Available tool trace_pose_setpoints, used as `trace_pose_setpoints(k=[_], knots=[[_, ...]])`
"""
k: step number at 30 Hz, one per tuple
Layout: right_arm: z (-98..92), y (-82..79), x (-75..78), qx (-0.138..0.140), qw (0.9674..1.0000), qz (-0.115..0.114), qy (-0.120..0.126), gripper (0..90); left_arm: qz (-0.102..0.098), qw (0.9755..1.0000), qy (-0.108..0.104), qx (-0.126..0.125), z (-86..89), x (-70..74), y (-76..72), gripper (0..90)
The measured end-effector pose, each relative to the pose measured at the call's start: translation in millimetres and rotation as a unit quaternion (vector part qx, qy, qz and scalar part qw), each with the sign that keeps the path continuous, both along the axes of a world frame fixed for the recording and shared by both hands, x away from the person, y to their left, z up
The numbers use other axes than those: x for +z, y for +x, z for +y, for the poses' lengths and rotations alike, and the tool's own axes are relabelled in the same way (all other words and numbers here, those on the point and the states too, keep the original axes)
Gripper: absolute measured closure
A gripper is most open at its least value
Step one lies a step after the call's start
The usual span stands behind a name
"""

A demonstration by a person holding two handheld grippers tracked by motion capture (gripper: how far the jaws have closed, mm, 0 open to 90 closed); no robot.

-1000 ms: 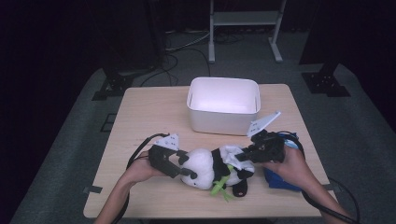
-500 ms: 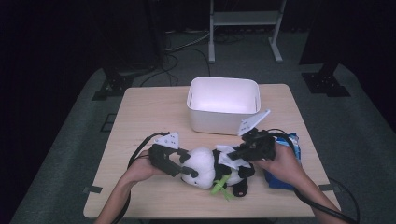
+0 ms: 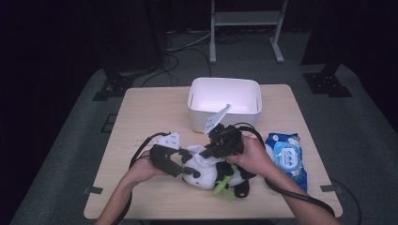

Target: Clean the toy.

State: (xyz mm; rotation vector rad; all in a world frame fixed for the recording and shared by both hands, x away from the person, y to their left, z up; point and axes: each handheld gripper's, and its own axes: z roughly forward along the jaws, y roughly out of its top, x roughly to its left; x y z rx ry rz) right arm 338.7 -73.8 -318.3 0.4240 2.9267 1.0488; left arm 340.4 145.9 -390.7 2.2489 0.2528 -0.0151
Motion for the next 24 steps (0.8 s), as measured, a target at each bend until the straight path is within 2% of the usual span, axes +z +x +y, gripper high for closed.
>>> trace_pose_setpoints(k=[5, 8, 12, 18, 24], knots=[[14.5, 0.4, -0.3, 0.014, 0.9999, 0.001, -0.003, 80.3, 0.002, 1.0000, -0.002, -0.001, 0.9, -1.3, 0.6, 32.5], [11.4, 1.7, -1.5, 0.013, 0.9999, 0.004, -0.004, 80.3, 0.008, 1.0000, -0.001, 0.000, 2.9, -3.4, 1.7, 32.4], [-7.5, 6.5, -2.2, -0.010, 0.9999, 0.005, -0.007, 80.3, 0.010, 1.0000, -0.001, 0.001, 3.6, -4.3, 2.0, 32.4], [-48.3, 17.5, -3.3, -0.062, 0.9980, 0.006, -0.012, 80.3, 0.013, 0.9999, -0.001, 0.002, 3.7, -4.5, 2.9, 32.3], [-77.7, 18.3, -6.6, -0.085, 0.9963, 0.012, -0.007, 80.2, 0.022, 0.9997, -0.003, 0.002, 4.3, -5.4, 4.3, 30.7]])
